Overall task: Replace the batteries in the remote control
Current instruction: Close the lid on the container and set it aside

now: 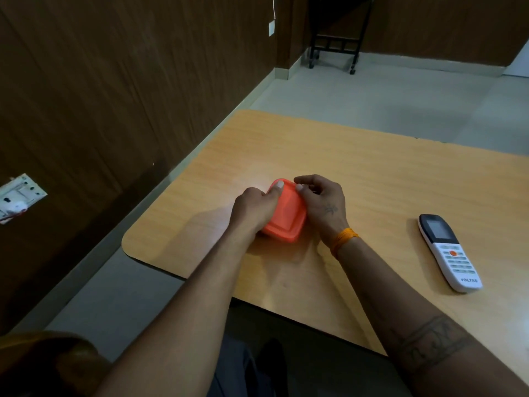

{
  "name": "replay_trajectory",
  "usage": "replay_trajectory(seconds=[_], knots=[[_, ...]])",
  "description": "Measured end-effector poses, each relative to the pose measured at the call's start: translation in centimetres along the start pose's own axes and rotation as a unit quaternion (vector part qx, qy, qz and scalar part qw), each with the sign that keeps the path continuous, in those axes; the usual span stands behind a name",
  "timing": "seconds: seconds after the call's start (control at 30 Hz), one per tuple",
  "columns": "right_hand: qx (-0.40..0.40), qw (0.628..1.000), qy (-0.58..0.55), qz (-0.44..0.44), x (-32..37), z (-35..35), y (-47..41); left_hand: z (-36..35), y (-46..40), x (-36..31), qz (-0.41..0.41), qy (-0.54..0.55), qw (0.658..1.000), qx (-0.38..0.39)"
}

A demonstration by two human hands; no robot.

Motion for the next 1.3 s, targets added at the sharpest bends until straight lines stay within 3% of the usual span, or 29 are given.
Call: replay_trajectory(seconds=[0.13, 0.37, 0.63, 0.87, 1.17, 1.3], knots=[[-0.080, 0.994, 0.054, -0.046, 0.8, -0.3, 1.1, 0.1, 0.2, -0.7, -0.025, 0.030, 0.999, -0.035], [-0.063, 0.994, 0.082, -0.040, 1.7, -1.5, 2.5, 0.3, 1.2, -0.8, 0.011, 0.054, 0.998, -0.025], [-0.078, 0.995, 0.015, -0.052, 1.8, -0.1, 2.6, -0.5, 1.9, -1.5, 0.008, 0.105, 0.994, -0.009], [-0.087, 0.988, 0.124, 0.015, 3.2, -0.6, 5.4, -0.1, 1.9, -1.6, 0.041, 0.108, 0.993, -0.035], [-0.096, 0.991, 0.084, -0.029, 2.7, -0.2, 7.7, 1.4, 4.0, -1.1, 0.021, 0.097, 0.995, 0.001], [-0.100, 0.991, 0.071, -0.053, 3.5, -1.0, 8.3, 3.9, 4.5, 0.9, 0.023, 0.150, 0.988, -0.009]])
Point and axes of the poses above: each hand's wrist, its own y-axis away from the middle knuckle, its own z-axis out of the back of the hand, x = y × z, the point moved 4 cm from there along -y, towards the middle knuckle, and after that the axes turned 3 degrees about y, right-handed, at the moved point
